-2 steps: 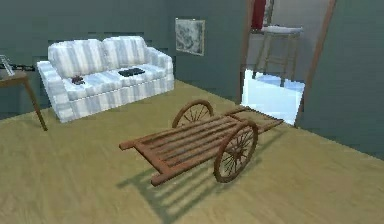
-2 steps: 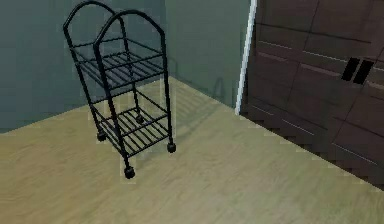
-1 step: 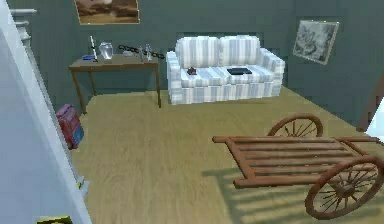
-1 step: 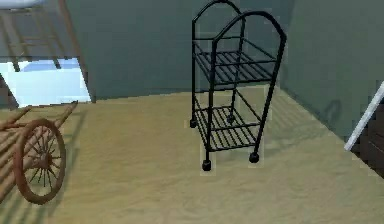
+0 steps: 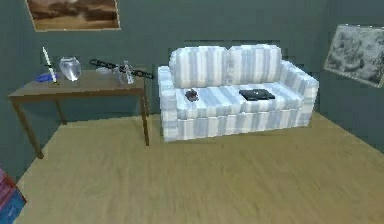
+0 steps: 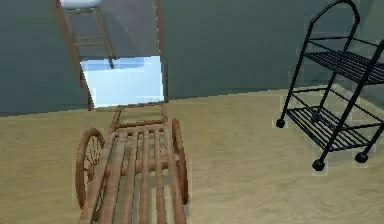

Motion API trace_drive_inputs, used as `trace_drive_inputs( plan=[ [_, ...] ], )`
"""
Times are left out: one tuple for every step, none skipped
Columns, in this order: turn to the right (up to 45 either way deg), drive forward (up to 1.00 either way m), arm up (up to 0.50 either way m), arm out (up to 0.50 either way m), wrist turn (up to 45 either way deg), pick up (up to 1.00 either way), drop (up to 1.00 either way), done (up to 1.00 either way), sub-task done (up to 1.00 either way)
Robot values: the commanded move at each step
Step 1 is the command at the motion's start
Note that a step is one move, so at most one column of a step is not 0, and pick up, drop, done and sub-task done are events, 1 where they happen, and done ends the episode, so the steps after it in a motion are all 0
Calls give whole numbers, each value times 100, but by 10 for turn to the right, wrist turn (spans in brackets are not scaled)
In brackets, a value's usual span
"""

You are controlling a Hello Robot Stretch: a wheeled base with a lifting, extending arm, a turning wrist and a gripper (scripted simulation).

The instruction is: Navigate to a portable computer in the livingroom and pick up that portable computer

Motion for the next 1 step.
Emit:
trace_drive_inputs(
  plan=[
    [-60,0,0,0,0,0,0,0,0]
  ],
)
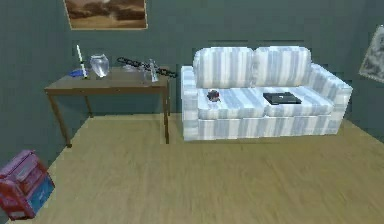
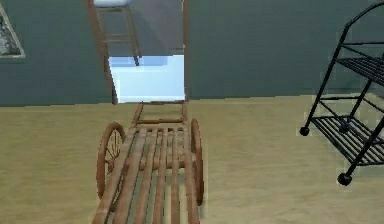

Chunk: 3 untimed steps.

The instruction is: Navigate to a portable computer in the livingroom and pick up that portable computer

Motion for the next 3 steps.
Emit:
trace_drive_inputs(
  plan=[
    [0,45,0,0,0,0,0,0,0],
    [300,0,0,0,0,0,0,0,0],
    [0,95,0,0,0,0,0,0,0]
  ],
)
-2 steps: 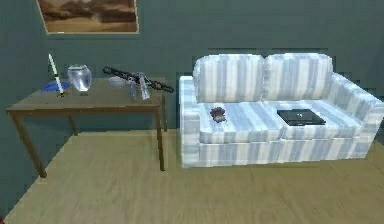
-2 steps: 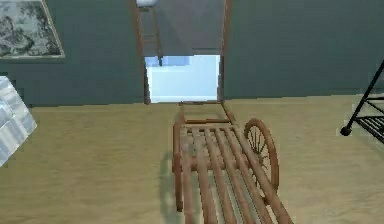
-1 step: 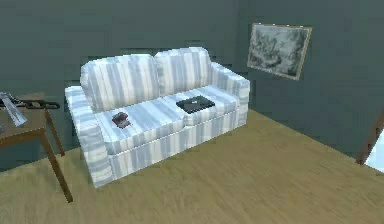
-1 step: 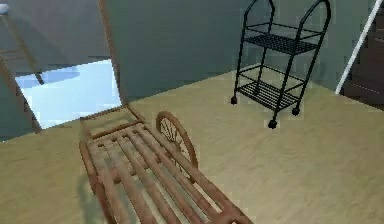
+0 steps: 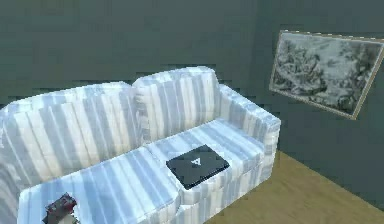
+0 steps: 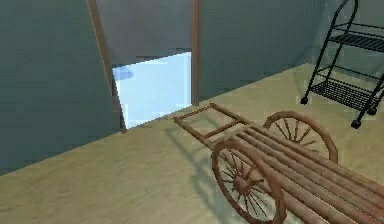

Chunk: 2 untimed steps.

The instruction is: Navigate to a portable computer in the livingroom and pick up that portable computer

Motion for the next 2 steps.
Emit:
trace_drive_inputs(
  plan=[
    [-450,0,0,0,0,0,0,0,0],
    [-390,0,0,0,0,0,0,0,0]
  ],
)
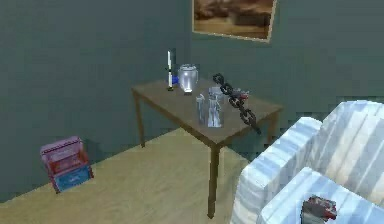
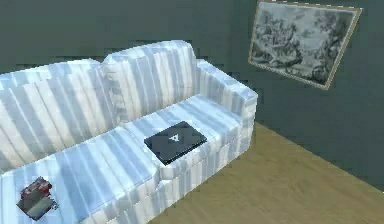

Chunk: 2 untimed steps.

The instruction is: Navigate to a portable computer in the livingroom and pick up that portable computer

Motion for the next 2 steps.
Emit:
trace_drive_inputs(
  plan=[
    [450,0,0,0,0,0,0,0,0],
    [60,0,0,0,0,0,0,0,0]
  ],
)
